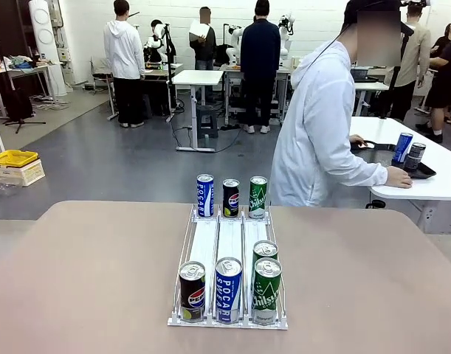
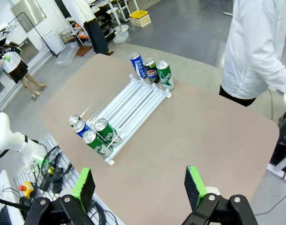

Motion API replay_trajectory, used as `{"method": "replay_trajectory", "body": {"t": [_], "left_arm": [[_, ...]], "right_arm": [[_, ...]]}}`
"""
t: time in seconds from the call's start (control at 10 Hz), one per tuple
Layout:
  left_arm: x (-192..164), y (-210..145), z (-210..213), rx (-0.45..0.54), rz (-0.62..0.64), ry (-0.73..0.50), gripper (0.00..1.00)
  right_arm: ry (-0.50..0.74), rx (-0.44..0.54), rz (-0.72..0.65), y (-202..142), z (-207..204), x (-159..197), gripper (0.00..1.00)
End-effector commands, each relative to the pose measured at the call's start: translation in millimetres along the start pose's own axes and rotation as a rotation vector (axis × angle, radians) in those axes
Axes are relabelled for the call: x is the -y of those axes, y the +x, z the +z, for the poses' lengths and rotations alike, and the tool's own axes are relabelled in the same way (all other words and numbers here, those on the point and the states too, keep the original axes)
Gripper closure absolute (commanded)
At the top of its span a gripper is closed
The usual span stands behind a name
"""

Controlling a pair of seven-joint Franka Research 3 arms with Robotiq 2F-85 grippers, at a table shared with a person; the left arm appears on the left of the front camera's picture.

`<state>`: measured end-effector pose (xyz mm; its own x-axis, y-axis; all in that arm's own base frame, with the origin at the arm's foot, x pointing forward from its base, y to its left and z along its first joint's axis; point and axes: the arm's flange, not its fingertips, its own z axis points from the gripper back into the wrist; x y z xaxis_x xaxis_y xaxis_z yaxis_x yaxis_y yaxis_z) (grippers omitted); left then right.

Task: Retrieve and hand over the desired beverage to the person.
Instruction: Place the picked can on the Handle tray extended by the person.

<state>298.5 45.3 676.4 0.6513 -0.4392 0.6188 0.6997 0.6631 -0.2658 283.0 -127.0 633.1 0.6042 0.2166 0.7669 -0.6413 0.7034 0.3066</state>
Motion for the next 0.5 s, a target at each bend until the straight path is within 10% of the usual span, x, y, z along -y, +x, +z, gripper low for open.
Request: {"method": "replay_trajectory", "body": {"t": [0.0,0.4], "left_arm": [[-0.1,-0.8,1.1,-0.005,-0.011,-0.001,0.00],[-0.1,-0.8,1.1,-0.005,-0.011,-0.001,0.00]], "right_arm": [[0.033,0.027,0.009,3.4,-0.1,-0.1,0.00],[0.033,0.027,0.009,3.4,-0.1,-0.1,0.00]]}}
